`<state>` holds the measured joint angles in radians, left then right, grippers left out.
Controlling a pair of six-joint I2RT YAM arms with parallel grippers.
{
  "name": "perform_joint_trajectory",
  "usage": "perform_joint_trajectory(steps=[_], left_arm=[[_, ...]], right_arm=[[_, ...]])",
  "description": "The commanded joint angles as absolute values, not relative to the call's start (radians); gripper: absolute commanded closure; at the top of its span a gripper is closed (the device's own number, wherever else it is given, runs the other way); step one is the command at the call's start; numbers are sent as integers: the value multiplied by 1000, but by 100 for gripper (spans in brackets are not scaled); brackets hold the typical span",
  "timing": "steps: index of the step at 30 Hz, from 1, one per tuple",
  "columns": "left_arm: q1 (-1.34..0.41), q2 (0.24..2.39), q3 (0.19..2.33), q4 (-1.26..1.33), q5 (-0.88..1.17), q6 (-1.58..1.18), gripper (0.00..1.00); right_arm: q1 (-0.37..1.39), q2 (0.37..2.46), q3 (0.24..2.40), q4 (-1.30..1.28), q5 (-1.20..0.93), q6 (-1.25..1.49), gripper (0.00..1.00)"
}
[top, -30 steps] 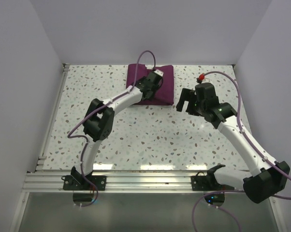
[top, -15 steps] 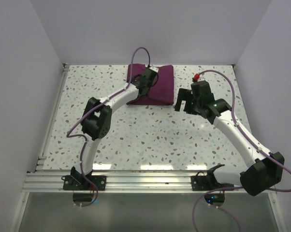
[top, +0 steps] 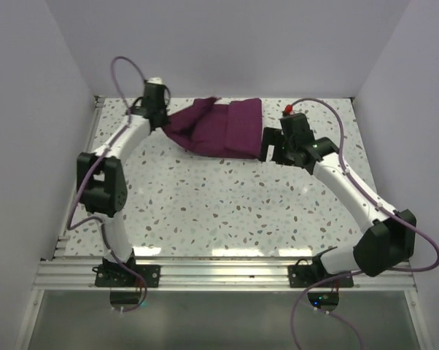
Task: Open and lay out the surgical kit
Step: Open the surgical kit at the center of the board.
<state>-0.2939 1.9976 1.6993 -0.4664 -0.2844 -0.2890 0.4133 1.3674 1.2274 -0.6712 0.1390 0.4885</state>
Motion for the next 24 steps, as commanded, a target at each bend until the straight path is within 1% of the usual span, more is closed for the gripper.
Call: perform_joint_trajectory(steps=[1,2,3,4,5,6,7,8,9,10,11,12,14,15,18,23,24], left_arm=[[-89,1804,1551,-416,-321,-434,99],[-62,1790,1489,-422,-307,-443,89],[-22,1773,1461,-436,-293,-448,34],[-9,1769,1435,-443,-267,-449,3],[-5,1764,1389,-449,-265,-448,1],[-2,1763,1370,-466,-268,-448,1],[-3,1761,1350,-466,-267,-442,1],[-3,1756,1309,-463,-241,-440,0],[-3,1747,1290,-457,-229,-439,0],[-3,1740,1272,-451,-213,-439,1],[-3,1733,1240,-443,-183,-439,1],[-3,1723,1227,-434,-172,-436,1],[-3,1717,1207,-431,-179,-423,1],[-3,1717,1207,-426,-190,-419,1],[-2,1747,1223,-416,-202,-399,0],[-2,1813,1299,-440,-143,-431,1],[-2,1812,1301,-437,-131,-440,1]], right_arm=[[416,1446,1339,-670,147,446,1],[416,1477,1391,-673,153,436,2],[414,1535,1423,-686,156,431,2],[414,1573,1455,-692,160,422,2],[414,1607,1491,-701,158,420,2],[416,1641,1562,-721,155,420,2],[417,1720,1600,-730,144,417,2],[419,1756,1636,-742,127,416,2],[422,1802,1717,-771,118,416,3],[426,1878,1759,-790,106,404,4],[443,1922,1805,-808,83,394,4],[455,1957,1897,-842,80,387,4],[506,2050,1985,-867,84,353,4],[526,2072,2062,-873,83,345,4],[581,2166,2192,-874,55,356,4],[661,2327,2452,-885,45,370,4],[669,2367,2476,-879,46,379,4]])
